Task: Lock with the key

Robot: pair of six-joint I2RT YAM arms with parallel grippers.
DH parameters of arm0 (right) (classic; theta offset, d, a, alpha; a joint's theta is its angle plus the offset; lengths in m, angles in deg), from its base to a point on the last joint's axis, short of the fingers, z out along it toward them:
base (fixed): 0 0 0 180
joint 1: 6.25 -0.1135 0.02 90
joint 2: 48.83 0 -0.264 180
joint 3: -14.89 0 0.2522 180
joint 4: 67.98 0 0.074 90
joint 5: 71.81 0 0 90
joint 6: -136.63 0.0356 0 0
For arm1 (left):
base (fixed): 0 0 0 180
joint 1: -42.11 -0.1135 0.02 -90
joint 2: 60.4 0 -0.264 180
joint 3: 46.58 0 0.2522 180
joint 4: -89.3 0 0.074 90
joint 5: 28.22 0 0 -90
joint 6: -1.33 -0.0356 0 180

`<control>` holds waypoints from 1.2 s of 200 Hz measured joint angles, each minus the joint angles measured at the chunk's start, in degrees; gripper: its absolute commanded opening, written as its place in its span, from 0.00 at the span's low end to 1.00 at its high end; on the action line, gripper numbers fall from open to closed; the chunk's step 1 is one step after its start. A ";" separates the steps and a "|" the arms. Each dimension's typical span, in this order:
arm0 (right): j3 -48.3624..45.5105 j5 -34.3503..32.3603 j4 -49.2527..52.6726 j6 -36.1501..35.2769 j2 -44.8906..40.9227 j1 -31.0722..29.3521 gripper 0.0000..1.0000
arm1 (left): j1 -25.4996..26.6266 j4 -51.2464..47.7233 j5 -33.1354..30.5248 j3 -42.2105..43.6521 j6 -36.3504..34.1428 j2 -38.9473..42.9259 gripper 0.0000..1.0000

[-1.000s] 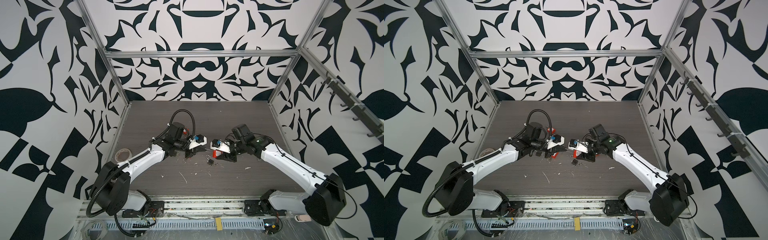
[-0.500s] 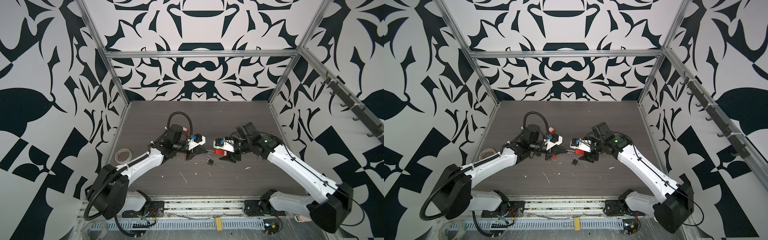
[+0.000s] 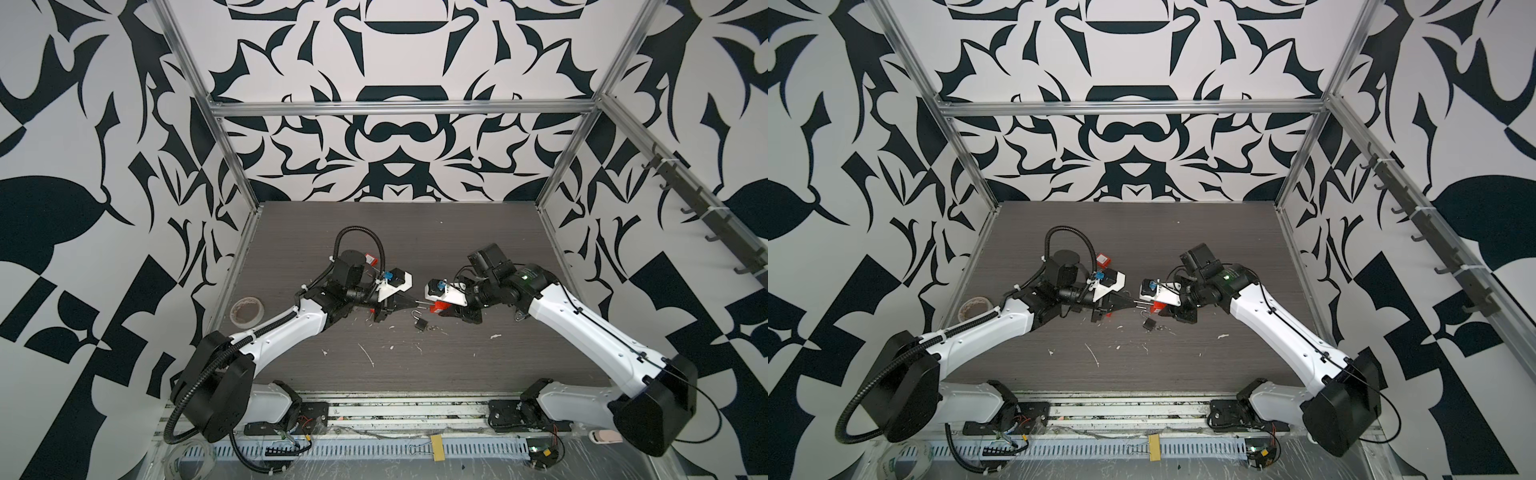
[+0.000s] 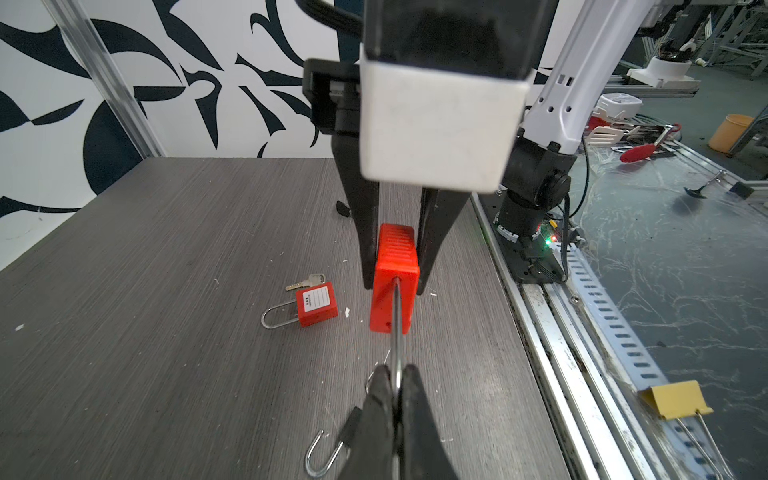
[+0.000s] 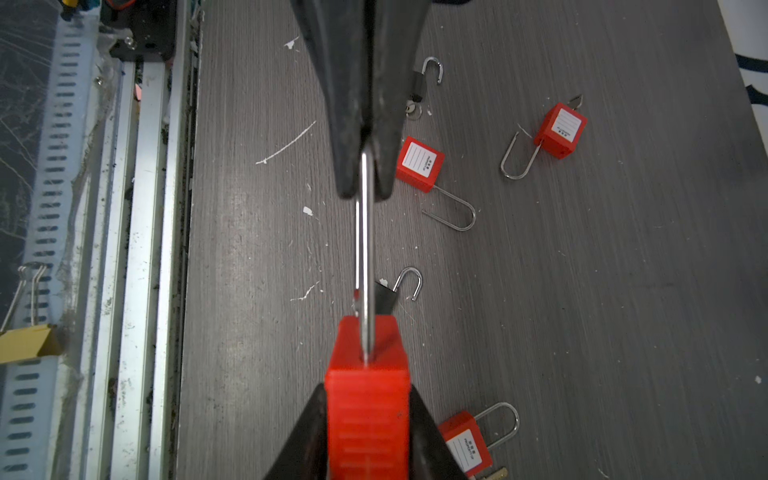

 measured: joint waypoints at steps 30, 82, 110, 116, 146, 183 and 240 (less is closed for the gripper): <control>0.28 0.92 0.57 -0.28 0.02 0.00 0.23 | 0.79 0.37 -0.13 0.00 0.31 -0.02 0.00; 0.37 1.77 1.29 -0.24 0.52 0.52 0.19 | 1.49 1.31 -0.68 0.00 1.66 -0.83 0.00; 0.37 2.75 1.25 0.33 0.90 0.96 0.18 | 1.66 1.77 -1.20 0.00 2.10 -1.09 0.00; 0.37 2.97 1.25 0.52 0.96 1.05 0.18 | 1.73 1.90 -1.44 -0.02 2.10 -1.09 0.00; 0.37 4.94 1.62 2.21 1.36 1.86 0.18 | 2.64 4.17 -4.20 0.94 1.38 -0.85 0.00; 0.96 7.82 1.60 2.78 3.63 1.33 0.18 | 4.55 6.86 -7.89 3.15 1.16 -0.07 0.00; 0.94 6.12 -0.50 2.75 3.52 1.22 0.24 | 4.70 9.35 -10.10 3.87 1.73 0.04 0.00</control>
